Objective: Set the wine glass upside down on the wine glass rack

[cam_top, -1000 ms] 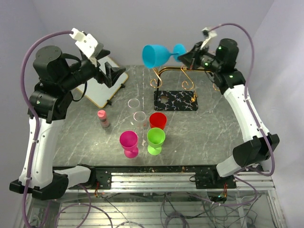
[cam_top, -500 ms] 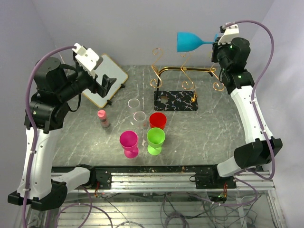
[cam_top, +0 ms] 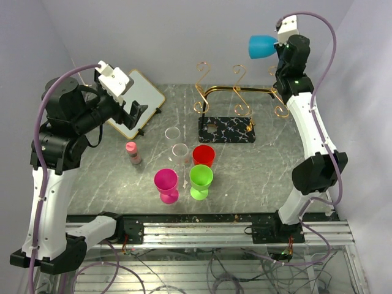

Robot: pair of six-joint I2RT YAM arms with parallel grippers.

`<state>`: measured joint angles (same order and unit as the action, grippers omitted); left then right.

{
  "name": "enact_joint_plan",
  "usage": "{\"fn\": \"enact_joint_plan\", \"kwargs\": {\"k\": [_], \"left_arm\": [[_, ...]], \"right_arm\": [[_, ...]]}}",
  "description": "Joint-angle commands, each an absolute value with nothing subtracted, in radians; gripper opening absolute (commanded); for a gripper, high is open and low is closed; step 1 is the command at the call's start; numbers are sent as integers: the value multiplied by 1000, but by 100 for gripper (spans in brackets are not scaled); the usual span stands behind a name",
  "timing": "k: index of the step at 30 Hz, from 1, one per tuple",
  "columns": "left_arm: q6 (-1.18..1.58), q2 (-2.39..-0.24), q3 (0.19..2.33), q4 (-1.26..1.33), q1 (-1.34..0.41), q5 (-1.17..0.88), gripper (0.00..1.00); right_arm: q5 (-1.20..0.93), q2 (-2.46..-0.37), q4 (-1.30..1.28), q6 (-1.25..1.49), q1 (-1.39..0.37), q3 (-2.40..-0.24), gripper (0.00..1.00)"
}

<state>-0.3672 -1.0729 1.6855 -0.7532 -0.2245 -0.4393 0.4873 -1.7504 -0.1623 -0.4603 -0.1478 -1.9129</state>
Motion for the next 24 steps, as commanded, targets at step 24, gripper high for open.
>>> {"fn": "enact_joint_plan", "kwargs": {"k": [24], "left_arm": [[-385,-1082,1709,-761,-212,-481,97]], "right_arm": [[377,-1859,-36,-976,-176,-1836,0]]}}
